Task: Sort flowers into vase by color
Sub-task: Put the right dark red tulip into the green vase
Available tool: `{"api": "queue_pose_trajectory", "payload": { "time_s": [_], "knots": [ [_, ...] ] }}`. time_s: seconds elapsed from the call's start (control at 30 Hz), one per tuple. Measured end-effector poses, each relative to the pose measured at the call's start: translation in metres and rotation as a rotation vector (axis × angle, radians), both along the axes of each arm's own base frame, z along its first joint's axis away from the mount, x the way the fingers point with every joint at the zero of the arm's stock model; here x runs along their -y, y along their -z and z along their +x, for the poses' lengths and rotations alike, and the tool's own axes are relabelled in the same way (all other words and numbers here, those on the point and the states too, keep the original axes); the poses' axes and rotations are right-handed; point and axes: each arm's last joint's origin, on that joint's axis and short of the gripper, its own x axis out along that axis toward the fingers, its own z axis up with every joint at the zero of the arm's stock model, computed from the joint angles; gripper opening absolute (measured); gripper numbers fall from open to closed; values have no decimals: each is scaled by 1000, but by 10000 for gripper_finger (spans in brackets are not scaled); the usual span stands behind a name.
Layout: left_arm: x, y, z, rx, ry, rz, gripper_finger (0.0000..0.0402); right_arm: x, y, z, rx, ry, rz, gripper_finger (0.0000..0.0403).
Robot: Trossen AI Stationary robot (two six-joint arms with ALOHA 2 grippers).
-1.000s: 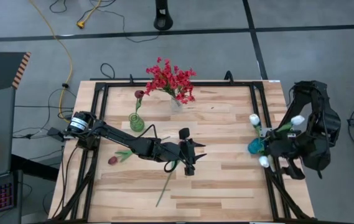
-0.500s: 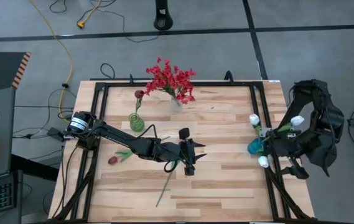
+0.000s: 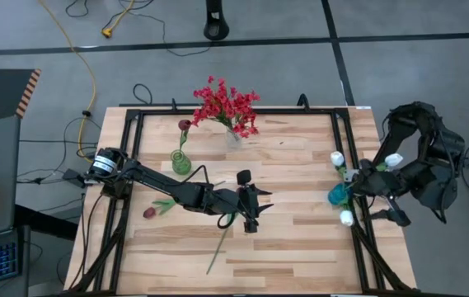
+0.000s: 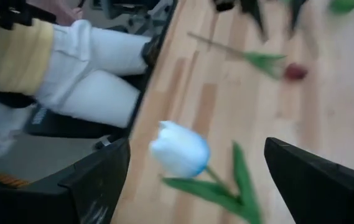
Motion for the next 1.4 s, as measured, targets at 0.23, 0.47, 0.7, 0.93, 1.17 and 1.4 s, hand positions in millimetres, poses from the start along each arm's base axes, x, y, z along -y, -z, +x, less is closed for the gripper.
{"api": "queue_pose_trajectory", "payload": {
  "time_s": [0.23,0.47,0.7,0.93,1.17,1.4],
  "knots": [
    [0,2,-1,-25,0,7,141,21,-17,-1,276,127,-140,398],
    [0,3,-1,-36,1,9,141,31,-27,-2,418,304,-62,398],
    [0,4,-1,-39,2,10,141,46,-36,-7,507,289,-89,398],
    [0,4,-1,-40,2,10,141,38,-43,-3,578,270,-139,398],
    [0,4,-1,-40,2,10,141,19,-28,16,595,337,-163,398],
    [0,4,-1,-40,3,10,141,16,-24,43,626,317,-194,398]
  ]
}}
